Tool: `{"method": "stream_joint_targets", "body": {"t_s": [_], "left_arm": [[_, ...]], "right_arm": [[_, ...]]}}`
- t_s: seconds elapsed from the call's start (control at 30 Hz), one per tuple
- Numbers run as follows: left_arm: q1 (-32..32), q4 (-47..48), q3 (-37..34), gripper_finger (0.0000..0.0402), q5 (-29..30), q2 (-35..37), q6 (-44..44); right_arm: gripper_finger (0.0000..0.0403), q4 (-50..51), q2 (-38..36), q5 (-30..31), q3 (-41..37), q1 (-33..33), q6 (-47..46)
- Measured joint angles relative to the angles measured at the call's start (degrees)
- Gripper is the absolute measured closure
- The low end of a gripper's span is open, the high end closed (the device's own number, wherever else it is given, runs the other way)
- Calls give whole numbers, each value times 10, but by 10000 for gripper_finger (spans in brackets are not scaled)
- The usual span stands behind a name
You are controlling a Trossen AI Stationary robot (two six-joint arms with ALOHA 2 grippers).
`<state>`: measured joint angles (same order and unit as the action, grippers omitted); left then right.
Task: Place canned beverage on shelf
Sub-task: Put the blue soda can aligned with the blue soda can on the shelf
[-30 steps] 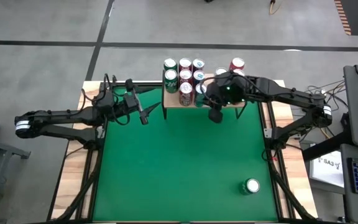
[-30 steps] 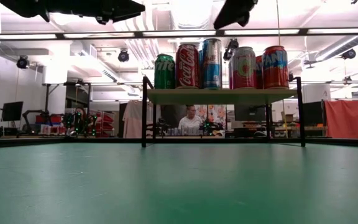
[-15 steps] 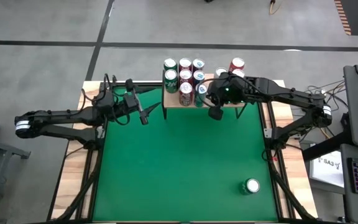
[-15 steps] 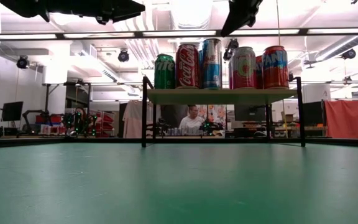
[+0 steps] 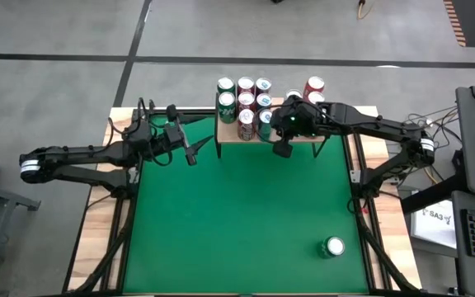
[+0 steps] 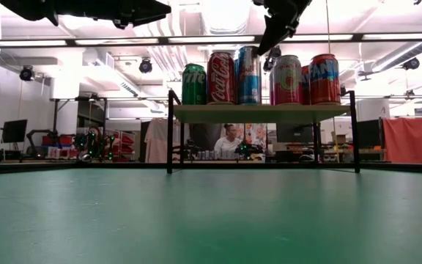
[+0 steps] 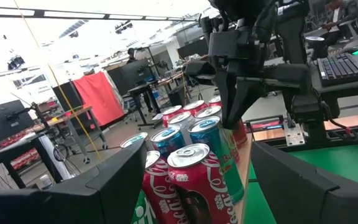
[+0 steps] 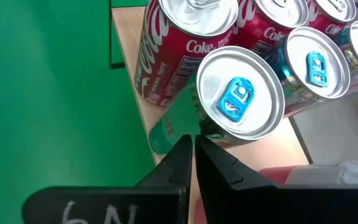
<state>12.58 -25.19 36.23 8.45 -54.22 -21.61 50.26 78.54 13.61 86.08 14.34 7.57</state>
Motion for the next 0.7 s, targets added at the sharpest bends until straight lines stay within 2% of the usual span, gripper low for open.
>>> {"method": "stream_joint_targets", "body": {"t_s": [0.43, 0.7], "left_arm": [[0, 0, 0, 128, 0, 0, 0], [0, 0, 0, 128, 0, 0, 0]], "right_arm": [[390, -12, 3, 2, 3, 3, 25], [390, -13, 9, 31, 3, 8, 51]]}}
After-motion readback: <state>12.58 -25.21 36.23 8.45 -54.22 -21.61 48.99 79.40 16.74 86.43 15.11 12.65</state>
